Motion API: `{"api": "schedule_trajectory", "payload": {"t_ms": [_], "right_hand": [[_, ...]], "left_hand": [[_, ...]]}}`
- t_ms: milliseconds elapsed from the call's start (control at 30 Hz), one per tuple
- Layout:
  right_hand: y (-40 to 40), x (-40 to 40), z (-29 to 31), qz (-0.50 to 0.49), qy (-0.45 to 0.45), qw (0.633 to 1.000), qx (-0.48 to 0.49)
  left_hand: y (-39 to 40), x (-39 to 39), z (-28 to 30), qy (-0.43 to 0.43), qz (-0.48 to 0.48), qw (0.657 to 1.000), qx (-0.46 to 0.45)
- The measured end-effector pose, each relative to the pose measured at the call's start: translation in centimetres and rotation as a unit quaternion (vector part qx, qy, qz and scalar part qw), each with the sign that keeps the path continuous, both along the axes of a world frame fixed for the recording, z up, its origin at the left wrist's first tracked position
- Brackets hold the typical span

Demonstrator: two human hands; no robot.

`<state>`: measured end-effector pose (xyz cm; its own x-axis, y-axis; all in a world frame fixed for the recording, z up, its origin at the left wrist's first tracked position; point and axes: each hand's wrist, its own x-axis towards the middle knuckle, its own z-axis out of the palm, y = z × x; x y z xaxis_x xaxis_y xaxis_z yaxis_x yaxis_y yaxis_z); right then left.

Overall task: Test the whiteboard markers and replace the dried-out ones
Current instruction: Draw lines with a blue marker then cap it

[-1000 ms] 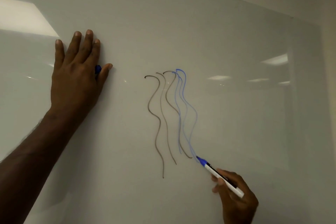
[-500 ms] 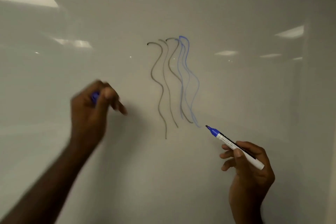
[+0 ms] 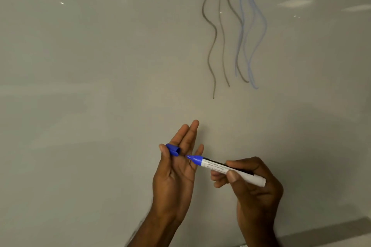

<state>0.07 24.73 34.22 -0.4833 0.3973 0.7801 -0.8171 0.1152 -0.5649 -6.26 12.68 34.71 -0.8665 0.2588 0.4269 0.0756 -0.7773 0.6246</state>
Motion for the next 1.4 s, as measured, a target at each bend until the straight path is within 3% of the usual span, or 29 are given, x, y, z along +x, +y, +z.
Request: {"api": "schedule_trajectory", "payload": {"t_ms": [367, 567, 733, 900, 1067, 1267, 1400], "right_hand": [[-0.3, -1.2, -0.5, -0.006, -0.026, 0.998, 0.051], [-0.2, -2.0, -1.6, -0.121, -0.044, 0.962, 0.242], [-1.9, -1.9, -1.5, -0.036, -0.159, 0.973, 0.165], [-3.2, -2.4, -2.0, 0.087, -0.248, 0.961, 0.082], [-2.6, -3.3, -1.3, 0.177, -0.294, 0.938, 0.042], [-1.4, -4.5, -1.1, 0.111, -0.292, 0.937, 0.155], [-3.5, -4.9, -3.5, 0.135, -0.312, 0.916, 0.212]], "left_hand": [[-0.3, 0.1, -0.5, 0.03, -0.03, 0.999, 0.003], [-1.0, 0.1, -0.1, 0.013, 0.043, 0.999, -0.02], [-1.9, -0.1, -0.4, 0.025, 0.07, 0.996, -0.046], [-2.3, -0.3, -0.7, 0.044, 0.109, 0.99, -0.075], [-3.2, -0.5, -0.5, 0.116, 0.176, 0.963, -0.17], [-8.0, -1.8, -1.0, 0.138, 0.215, 0.924, -0.285], [-12.6, -1.5, -3.5, 0.155, 0.245, 0.865, -0.409]]}}
